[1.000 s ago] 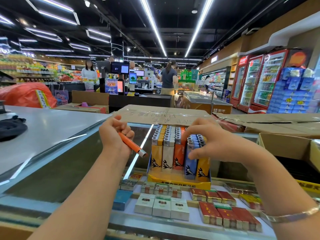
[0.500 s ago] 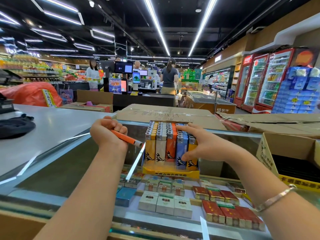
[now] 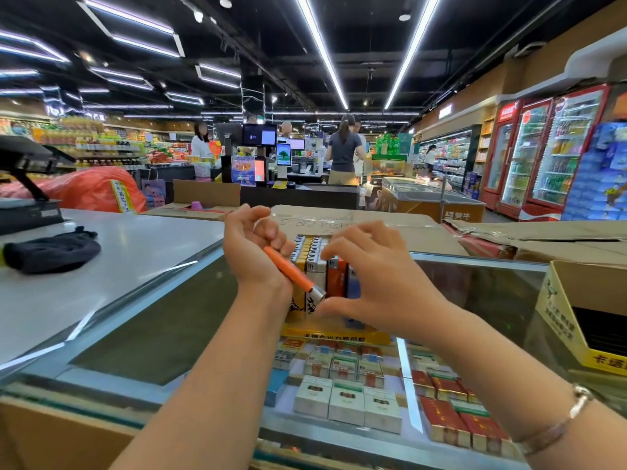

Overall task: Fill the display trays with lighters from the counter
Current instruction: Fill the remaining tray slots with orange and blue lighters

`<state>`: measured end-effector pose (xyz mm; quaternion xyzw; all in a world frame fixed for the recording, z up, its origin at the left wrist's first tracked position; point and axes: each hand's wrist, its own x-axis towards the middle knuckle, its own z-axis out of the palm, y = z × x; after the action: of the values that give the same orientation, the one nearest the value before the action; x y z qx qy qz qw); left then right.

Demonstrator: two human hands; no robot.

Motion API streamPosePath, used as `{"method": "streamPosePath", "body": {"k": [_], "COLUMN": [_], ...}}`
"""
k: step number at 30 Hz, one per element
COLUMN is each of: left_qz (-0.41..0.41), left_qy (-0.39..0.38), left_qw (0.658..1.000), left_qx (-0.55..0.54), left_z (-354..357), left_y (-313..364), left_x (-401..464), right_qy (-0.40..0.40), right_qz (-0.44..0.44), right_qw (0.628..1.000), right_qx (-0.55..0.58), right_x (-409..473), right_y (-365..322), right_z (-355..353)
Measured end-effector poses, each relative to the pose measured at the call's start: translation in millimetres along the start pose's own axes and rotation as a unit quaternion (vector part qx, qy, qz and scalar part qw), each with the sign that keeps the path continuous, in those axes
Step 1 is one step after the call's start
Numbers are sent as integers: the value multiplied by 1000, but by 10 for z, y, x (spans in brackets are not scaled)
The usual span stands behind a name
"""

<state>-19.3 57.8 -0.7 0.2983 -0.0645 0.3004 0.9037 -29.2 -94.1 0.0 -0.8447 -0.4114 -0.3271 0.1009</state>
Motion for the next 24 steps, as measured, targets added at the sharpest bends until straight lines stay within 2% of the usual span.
{"method": "streamPosePath", "body": {"k": [3,5,7,10,12,14,16,19,24], "left_qz": [-9,-4,43,138,174,199,179,112,12], "left_qy": [-22,-42,-68,-95,-84,-62,-51,-89,-100], "left_qw": [1000,999,993,946,909,858,820,772,785], "left_qx": [-1,5,82,277,369,470,541,620,612], "left_z": [8,15,28,54,28,-29,-92,-166,-185], "left_y": [-13,-11,-7,-40,-81,-115,-157,-238,-246], "left_x": [-7,-9,-14,-39,-3,53,107,130,136], "right_qy": [1,18,53,118,153,167,160,117,56], "right_qz": [-36,-34,5,53,79,96,90,81,67], "right_qw": [999,999,996,975,960,955,958,970,987], "right_qx": [-23,2,69,184,219,226,219,195,136], "right_x": [-23,-20,-13,-7,-9,-11,-16,-21,-30], "right_y": [-62,-52,-34,10,48,81,98,105,109], "right_z": [12,6,-13,-59,-74,-75,-58,1,132]}}
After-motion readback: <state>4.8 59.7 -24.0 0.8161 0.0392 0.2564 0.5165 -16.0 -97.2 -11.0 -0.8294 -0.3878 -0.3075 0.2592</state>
